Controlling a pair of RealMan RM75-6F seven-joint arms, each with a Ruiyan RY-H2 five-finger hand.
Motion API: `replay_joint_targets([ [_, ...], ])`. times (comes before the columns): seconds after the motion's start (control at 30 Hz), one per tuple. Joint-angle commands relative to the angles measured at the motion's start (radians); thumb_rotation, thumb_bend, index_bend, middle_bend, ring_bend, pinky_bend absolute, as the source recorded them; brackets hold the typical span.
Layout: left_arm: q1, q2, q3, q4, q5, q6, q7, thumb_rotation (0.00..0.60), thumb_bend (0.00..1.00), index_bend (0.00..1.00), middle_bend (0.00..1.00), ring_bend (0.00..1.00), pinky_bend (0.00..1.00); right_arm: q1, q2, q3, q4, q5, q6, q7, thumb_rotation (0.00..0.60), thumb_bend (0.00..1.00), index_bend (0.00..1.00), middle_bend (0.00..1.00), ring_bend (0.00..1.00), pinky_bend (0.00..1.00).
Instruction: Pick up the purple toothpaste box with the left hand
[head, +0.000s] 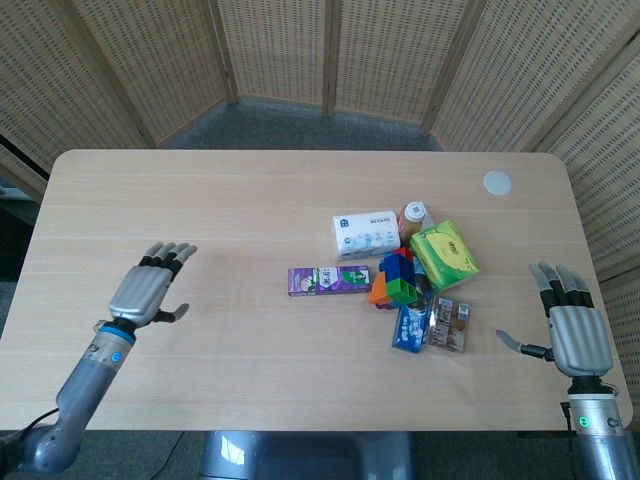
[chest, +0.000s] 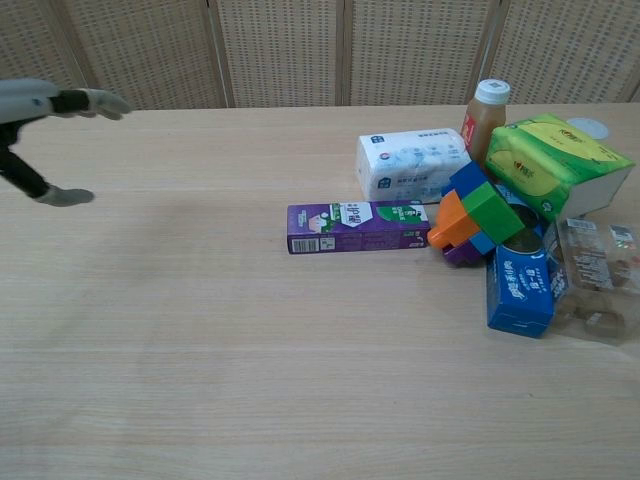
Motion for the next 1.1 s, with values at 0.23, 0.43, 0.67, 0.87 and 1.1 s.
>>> replay_joint_targets([
  [0.23,-0.255,-0.305,-0.047,0.289,-0.192,-0.167,0.058,0.600,0.34,0.00,0.00,0.00,0.00,-0.033,0.043,-0.023,-0.059,-0.051,0.042,0.003,0.317,0.03,0.00,0.00,0.00,0.00],
  [0.43,-0.332,-0.446,-0.066,0.447,-0.178,-0.199,-0.004,0.600,0.34,0.00,0.00,0.00,0.00,-0.042,0.051,-0.022,-0.065,-0.051,0.045,0.013,0.312,0.03,0.00,0.00,0.00,0.00],
  [0.67,-0.401,-0.561,-0.071,0.607,-0.192,-0.252,-0.047,0.600,0.34,0.00,0.00,0.00,0.00,-0.055,0.058,-0.021,-0.064,-0.042,0.048,0.034,0.316,0.03,0.00,0.00,0.00,0.00],
  [0.87,-0.454,-0.645,-0.082,0.734,-0.209,-0.299,-0.080,0.600,0.34,0.02,0.00,0.00,0.00,-0.069,0.069,-0.020,-0.065,-0.036,0.058,0.052,0.316,0.03,0.00,0.00,0.00,0.00],
  [1.1,-0.496,-0.730,-0.099,0.852,-0.184,-0.308,-0.125,0.600,0.35,0.15,0.11,0.20,0.00,-0.085,0.078,-0.017,-0.067,-0.032,0.071,0.071,0.316,0.03,0.00,0.00,0.00,0.00],
])
